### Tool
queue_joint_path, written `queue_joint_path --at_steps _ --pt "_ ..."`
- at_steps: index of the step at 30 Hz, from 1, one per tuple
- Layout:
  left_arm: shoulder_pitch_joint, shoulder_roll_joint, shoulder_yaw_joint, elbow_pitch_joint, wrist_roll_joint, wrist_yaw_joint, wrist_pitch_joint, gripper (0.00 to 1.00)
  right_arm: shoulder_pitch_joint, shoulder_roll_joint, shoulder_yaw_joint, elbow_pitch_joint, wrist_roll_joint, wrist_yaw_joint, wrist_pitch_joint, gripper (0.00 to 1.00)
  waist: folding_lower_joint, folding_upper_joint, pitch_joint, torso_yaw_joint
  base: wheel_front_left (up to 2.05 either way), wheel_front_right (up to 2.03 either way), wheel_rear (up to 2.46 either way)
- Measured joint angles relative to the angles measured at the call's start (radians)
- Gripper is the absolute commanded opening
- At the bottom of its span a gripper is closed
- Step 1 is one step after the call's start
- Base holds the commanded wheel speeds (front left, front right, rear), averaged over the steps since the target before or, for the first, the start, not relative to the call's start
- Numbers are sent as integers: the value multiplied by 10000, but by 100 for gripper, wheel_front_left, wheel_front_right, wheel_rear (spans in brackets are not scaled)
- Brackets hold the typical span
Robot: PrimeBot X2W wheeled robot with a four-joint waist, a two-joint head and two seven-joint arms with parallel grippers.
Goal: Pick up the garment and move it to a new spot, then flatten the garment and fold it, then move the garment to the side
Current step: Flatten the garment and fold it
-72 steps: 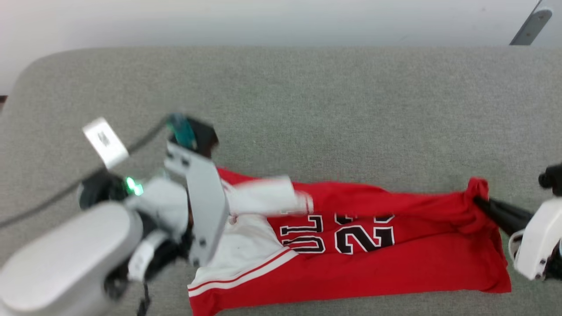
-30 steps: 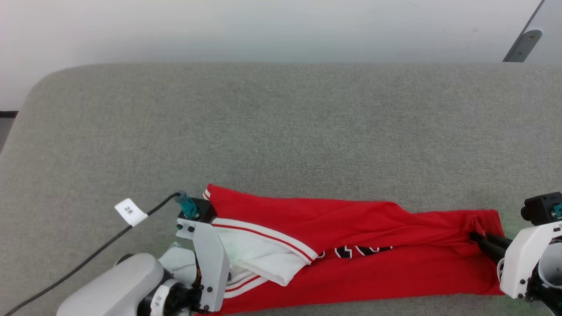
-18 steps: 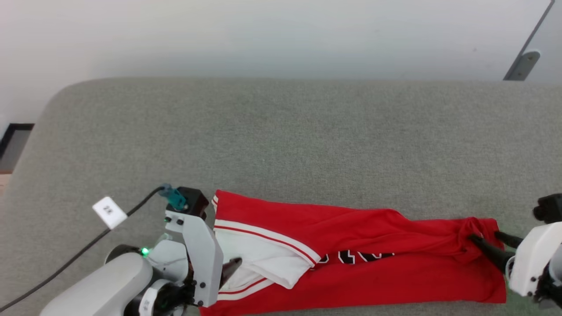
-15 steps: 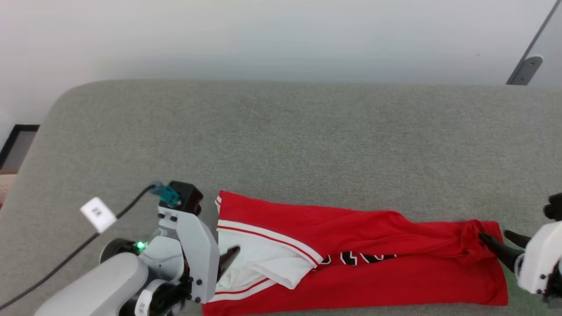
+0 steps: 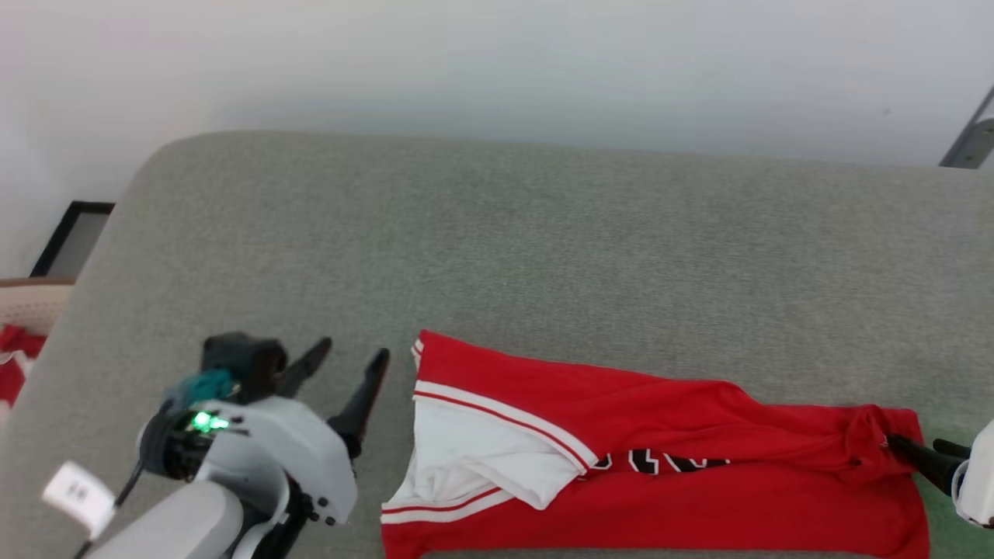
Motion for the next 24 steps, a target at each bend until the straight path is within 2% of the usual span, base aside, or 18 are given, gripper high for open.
queue_joint_path --at_steps 9,15,19,20,21,22,24 --pt "686 -441 566 550 598 211 -2487 100 120 291 -631 360 -67 0 709 100 0 0 249 450 0 0 0" --pt "1119 -922 1114 911 867 205 -2959 100 24 493 -901 652 -219 -2 943 100 0 0 446 718 0 0 0" --pt "1458 -1346 1519 1041 1220 35 -3001 100 -58 493 -926 719 -219 -17 1348 100 0 0 586 884 0 0 0" --pt "1537 -1503 1737 1043 1264 -6 -3010 100 -75 460 -924 700 -153 -23 1473 73 0 0 619 925 0 0 0" --pt "1603 -1618 1908 1043 1381 -59 -3014 100 -77 422 -928 685 -27 -58 1599 18 0 0 652 970 0 0 0" --pt "1671 -1693 2054 1028 1557 -127 -3014 100 -81 378 -941 671 58 -63 1735 0 0 0 688 1007 0 0 0" --pt "1835 -1946 2433 965 1768 -245 -3020 100 -85 295 -972 646 182 -63 1956 0 0 0 751 1087 0 0 0"
